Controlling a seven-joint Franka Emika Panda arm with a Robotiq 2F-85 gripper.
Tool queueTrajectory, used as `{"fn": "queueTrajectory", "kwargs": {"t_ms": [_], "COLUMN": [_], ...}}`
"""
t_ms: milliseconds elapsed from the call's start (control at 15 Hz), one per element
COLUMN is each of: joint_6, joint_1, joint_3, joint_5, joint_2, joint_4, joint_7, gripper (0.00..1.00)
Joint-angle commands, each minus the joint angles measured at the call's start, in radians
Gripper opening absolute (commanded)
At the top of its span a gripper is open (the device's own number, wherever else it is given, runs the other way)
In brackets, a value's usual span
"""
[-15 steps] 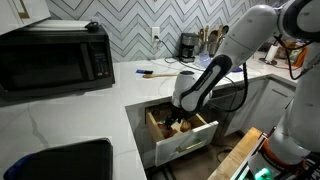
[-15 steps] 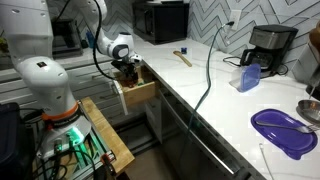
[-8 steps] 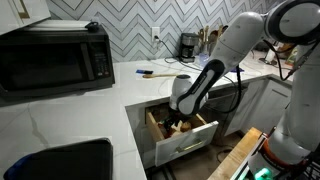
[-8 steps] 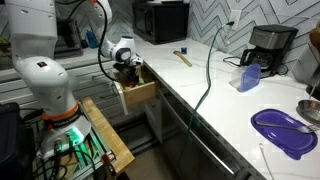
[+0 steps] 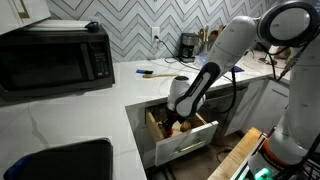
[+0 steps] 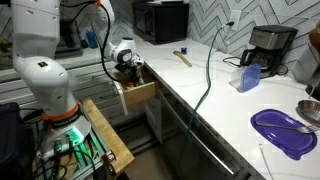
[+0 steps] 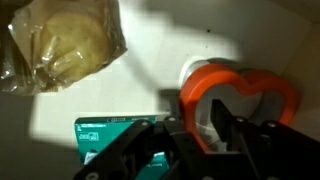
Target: Remove the orange heart bowl from the drawer and put it on the counter top
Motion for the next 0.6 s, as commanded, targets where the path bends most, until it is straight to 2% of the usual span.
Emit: {"fn": "queueTrajectory", "kwargs": {"t_ms": [0,67,133,267,533], "joint_6": [0.031,0.023,0.014,-0.002,-0.064], "joint_1": [0.005,0.005,0.009,0.022,0.007], "joint_3": [-0.006,-0.009,-0.014,-0.023,0.016], "joint_5": [0.004,0.005,0.003,-0.001,0.043], "joint_2": [0.017,0.001,-0.013,-0.063,-0.214], "joint_4": [0.002,-0.006,-0.014,-0.040,-0.110], "joint_7": [-0.007,-0.002,0.004,0.022,0.027], "gripper": [0.08,0.02,0.00,0.03,0.03]}}
